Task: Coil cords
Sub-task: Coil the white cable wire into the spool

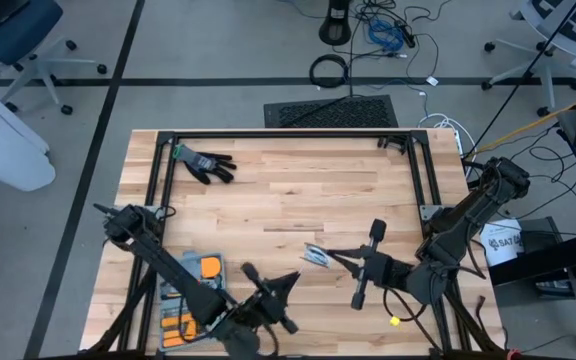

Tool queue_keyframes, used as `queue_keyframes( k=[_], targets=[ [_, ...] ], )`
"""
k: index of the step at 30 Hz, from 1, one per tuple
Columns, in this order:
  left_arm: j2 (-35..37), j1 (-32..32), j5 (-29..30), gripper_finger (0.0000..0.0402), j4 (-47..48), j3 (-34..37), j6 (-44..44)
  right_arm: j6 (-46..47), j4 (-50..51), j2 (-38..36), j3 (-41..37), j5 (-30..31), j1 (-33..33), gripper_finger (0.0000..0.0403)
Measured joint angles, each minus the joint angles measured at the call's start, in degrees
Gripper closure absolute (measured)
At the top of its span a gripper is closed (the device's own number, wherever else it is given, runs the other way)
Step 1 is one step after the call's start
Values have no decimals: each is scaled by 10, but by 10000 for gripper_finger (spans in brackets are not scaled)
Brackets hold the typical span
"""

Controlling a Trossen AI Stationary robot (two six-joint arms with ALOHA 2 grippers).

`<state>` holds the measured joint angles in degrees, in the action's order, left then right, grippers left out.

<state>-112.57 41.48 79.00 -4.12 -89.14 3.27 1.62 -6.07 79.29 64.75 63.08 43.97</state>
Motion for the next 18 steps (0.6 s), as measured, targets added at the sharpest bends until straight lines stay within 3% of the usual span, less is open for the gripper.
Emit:
queue_keyframes(
  k=[12,18],
  targets=[
    [0,-67,-100,401,-57,0,8,23,1,14,0,18,-29,403],
    [0,-64,-130,401,-159,0,106,24,3,44,0,34,-43,403]
  ],
)
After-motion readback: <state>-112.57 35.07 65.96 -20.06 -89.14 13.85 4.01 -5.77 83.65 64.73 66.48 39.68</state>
